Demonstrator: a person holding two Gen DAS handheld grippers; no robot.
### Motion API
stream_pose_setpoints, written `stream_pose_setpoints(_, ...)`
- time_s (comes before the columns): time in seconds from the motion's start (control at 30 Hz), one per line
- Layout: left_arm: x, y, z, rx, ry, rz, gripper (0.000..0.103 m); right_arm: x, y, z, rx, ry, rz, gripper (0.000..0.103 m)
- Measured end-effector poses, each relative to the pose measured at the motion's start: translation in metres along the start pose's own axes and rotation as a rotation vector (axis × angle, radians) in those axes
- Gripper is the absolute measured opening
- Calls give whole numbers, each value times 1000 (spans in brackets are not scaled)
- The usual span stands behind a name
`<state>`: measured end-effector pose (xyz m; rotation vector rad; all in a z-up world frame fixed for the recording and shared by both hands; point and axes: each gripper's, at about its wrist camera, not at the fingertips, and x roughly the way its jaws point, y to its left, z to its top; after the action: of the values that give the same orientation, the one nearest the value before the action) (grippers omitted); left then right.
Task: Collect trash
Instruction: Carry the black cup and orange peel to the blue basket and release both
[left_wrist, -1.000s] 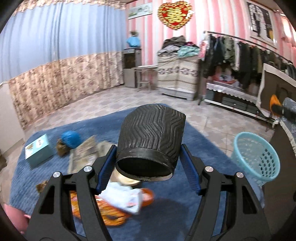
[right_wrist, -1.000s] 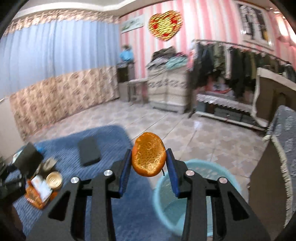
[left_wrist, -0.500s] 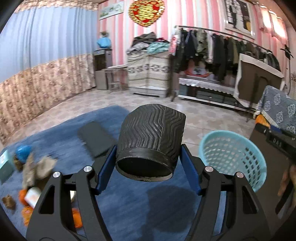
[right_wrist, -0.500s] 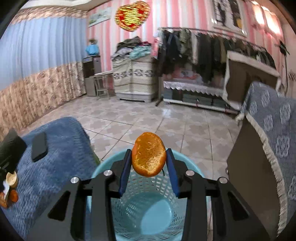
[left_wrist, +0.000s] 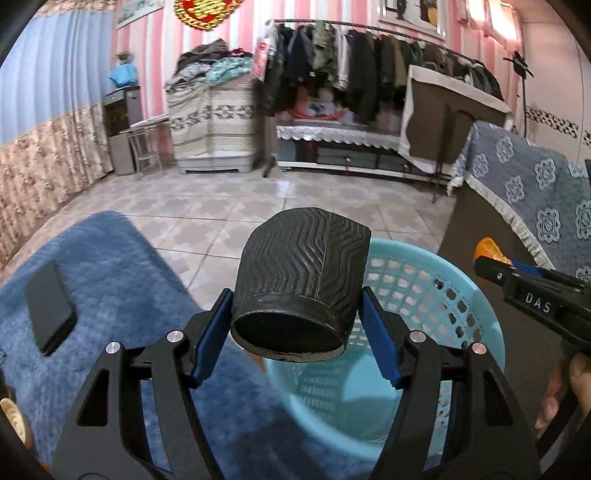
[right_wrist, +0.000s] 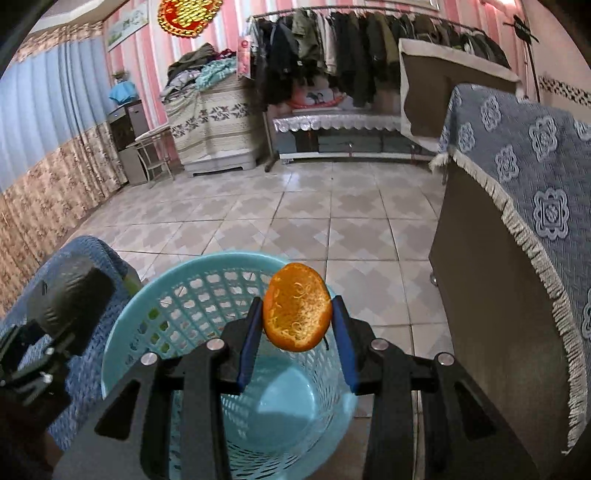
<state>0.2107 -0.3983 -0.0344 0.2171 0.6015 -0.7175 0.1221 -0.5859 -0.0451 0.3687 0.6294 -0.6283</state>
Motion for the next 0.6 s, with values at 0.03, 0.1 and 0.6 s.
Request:
stream_pose_setpoints(0.03,4,-3,0,9,1,-6,67,2,-3,-1,8,6,0,38)
stream_pose_setpoints(0.1,12,-11,3,26,3,-15,67,3,-6,0,18,12,1,38)
stream_pose_setpoints(0.6,-10,19,14,6,-61,123,95,13,8,-4,10,18,21,38)
